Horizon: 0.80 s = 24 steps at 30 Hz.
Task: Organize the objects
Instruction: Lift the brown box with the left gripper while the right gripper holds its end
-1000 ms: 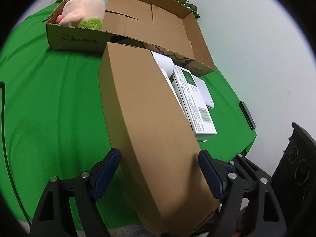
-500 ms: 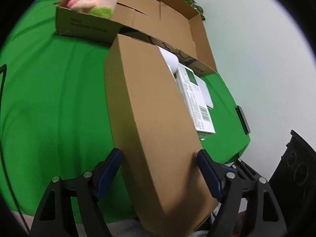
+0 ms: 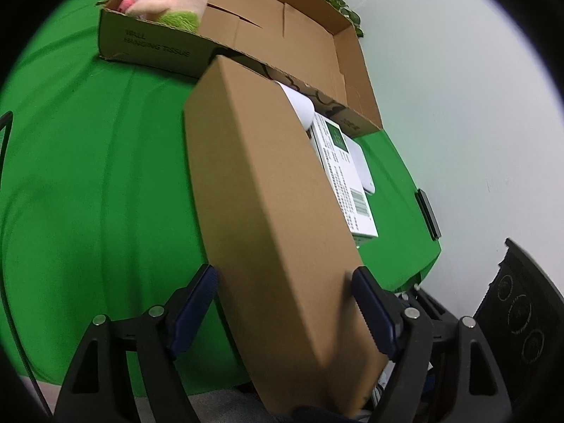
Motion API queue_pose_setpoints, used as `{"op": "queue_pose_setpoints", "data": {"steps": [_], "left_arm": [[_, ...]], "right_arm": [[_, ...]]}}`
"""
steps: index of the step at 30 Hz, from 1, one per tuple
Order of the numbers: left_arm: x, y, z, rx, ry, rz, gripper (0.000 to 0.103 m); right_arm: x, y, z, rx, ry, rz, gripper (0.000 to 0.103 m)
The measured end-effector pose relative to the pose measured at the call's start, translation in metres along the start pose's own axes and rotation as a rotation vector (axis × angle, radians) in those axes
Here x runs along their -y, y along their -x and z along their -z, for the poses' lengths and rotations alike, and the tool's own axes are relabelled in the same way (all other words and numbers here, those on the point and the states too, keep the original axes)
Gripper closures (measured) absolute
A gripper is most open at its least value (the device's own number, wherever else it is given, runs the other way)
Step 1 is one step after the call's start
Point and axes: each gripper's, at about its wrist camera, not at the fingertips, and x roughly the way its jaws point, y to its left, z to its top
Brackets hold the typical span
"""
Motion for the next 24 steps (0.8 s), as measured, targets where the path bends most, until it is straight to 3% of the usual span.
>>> {"op": "queue_pose_setpoints", "data": {"steps": [7,9,12,14,18,19,21,24], "left_arm": [[0.005,0.003,0.0,0.022,0.002,0.002,0.022],[0.01,0.011,-0.003,0.052,-0.016,0.01,0.037],[0.019,0.023,-0.008,0.087,-0.052,-0.023,0.052],[0.019,0.024,-0.012,0.089,-0.053,-0.019,0.056],[0.012,0.019,-0.015,0.072,-0.021,-0.023,0.05],[0.01,0.016,-0.014,0.063,-0.005,-0.023,0.045],[0.003,0.011,-0.011,0.043,0.029,-0.035,0.024],[-0.003,0.006,-0.009,0.028,0.065,0.013,0.024]], "right_arm": [[0.005,0.01,0.004,0.035,-0.038,-0.043,0.009],[0.001,0.015,0.003,0.062,-0.019,-0.023,0.01],[-0.005,0.022,0.0,0.098,0.017,0.014,0.01],[-0.003,0.023,-0.004,0.107,0.008,0.016,0.01],[-0.001,0.018,-0.006,0.086,-0.001,0.012,0.01],[0.001,0.017,-0.005,0.075,-0.012,0.0,0.011],[0.005,0.015,0.001,0.058,-0.041,-0.03,0.011],[0.009,0.018,0.004,0.052,-0.062,-0.065,0.011]]}}
